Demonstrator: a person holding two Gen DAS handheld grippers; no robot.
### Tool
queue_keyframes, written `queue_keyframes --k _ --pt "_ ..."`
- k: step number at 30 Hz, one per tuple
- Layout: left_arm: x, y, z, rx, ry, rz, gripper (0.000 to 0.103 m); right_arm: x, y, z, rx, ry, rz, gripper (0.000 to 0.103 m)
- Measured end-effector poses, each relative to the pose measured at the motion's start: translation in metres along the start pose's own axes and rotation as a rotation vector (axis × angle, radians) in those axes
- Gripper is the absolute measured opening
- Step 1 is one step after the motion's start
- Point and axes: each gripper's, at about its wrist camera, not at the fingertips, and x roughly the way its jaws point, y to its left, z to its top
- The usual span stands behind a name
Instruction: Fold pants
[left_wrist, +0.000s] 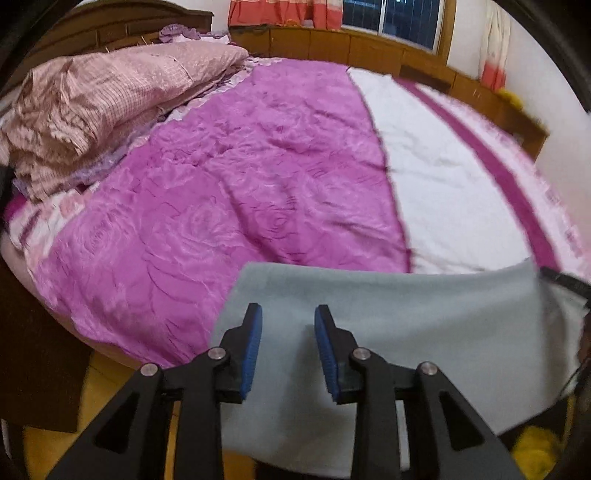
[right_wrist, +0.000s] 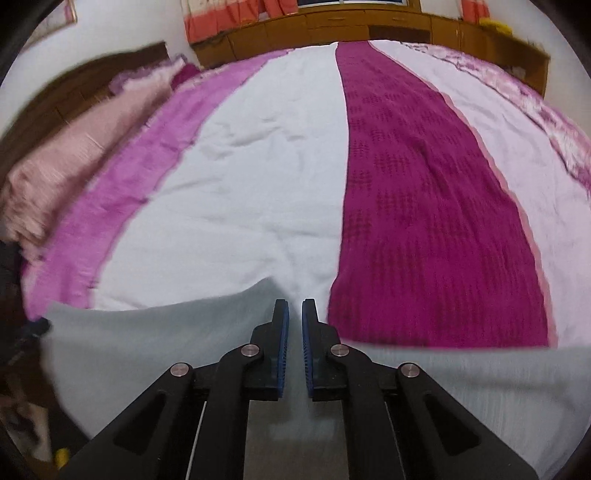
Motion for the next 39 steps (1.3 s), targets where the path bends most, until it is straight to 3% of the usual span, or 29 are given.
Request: queue_keyframes --k 8,13,18,22,28,31,33,36,39 --pt "0.000 -0.044 -0.001 0.081 0.036 -0.101 0.031 -0.018 0.030 -0.029 -0.020 0.061 0.115 0.004" --pt "0.006 -0.064 -0.032 0.130 0.126 -0.107 0.031 0.001 0.054 -0.059 -0.123 0.179 0.079 0.004" --pt "0.004 -0.059 -0.062 0.105 0.217 -0.142 0.031 -0.008 0.061 -0.081 -0.194 0.170 0.057 0.004" --pt "-0.009 -0.060 -0.054 0.099 0.217 -0.171 0.030 -0.013 0.053 -0.090 -0.161 0.203 0.087 0.004" --pt "-0.015 -0.090 -0.018 0.167 0.115 -0.204 0.030 -0.021 0.046 -0.093 -0.111 0.213 0.116 0.004" --pt "0.007 -0.110 -0.016 0.198 0.166 -0.221 0.030 -0.021 0.046 -0.095 -0.105 0.205 0.117 0.004" --pt "0.021 -0.118 -0.027 0.211 0.247 -0.207 0.030 -0.023 0.045 -0.097 -0.105 0.206 0.120 0.004" --pt "0.014 -0.120 -0.045 0.233 0.265 -0.200 0.030 -0.023 0.039 -0.098 -0.087 0.213 0.145 0.004" --pt "0.014 -0.111 -0.062 0.193 0.328 -0.236 0.030 -0.022 0.030 -0.098 -0.038 0.219 0.184 0.004"
